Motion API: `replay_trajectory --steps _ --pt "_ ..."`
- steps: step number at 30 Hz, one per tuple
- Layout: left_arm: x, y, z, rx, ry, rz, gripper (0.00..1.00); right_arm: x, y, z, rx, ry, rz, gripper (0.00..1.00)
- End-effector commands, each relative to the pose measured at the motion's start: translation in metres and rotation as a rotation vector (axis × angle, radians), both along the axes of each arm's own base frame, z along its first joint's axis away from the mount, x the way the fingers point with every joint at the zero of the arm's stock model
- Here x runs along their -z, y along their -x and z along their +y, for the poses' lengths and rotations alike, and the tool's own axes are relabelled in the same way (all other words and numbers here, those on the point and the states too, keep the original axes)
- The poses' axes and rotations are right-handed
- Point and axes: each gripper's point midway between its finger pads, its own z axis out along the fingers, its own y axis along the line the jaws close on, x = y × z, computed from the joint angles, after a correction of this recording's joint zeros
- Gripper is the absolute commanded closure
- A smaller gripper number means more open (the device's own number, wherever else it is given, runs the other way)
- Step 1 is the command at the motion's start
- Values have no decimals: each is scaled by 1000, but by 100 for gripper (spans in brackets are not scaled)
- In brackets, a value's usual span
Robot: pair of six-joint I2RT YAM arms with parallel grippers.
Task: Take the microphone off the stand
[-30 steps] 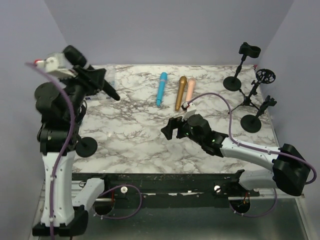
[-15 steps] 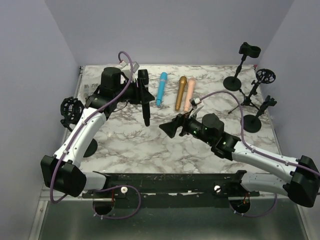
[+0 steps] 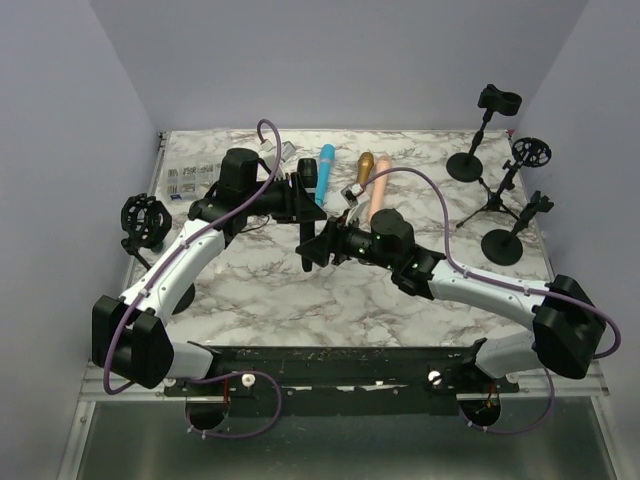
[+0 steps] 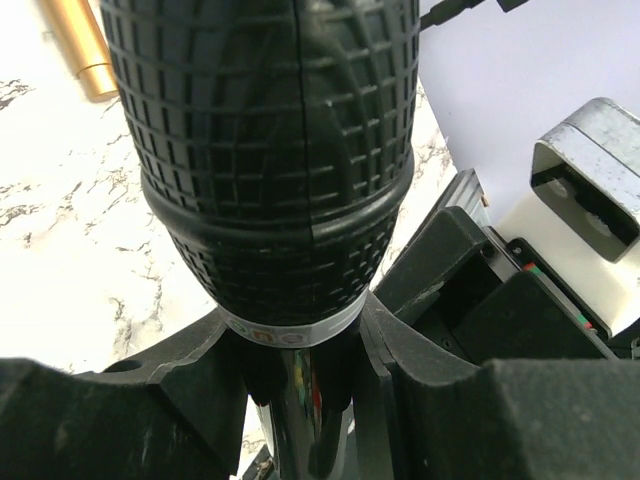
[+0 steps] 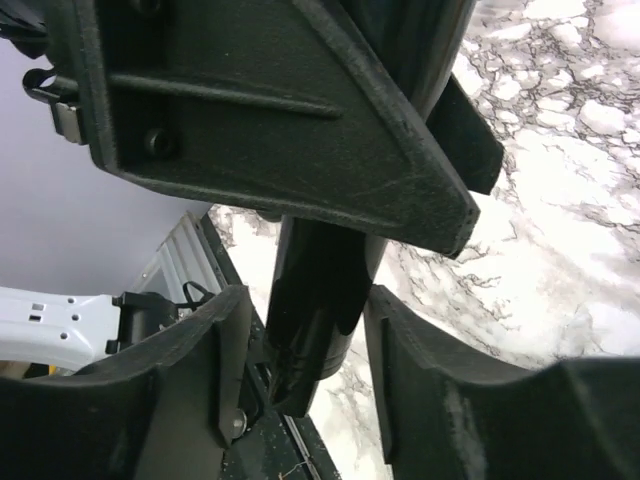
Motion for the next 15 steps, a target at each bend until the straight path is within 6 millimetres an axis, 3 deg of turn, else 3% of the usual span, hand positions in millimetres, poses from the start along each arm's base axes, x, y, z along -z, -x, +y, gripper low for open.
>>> replay_trajectory --steps 1,4,11,13,15 --pt "-11 2 -6 27 27 -19 100 -18 -7 5 24 -59 -2 48" --pt "-9 2 -7 21 20 -21 100 -13 -11 -1 71 -60 16 55" --pt "-9 7 -12 37 19 -18 100 -6 -15 -1 103 -63 59 58" --pt "-10 9 -13 40 17 -24 100 -6 -16 0 107 -67 69 69" --pt "-10 9 -13 39 10 -28 100 -5 -18 -1 120 -70 77 86"
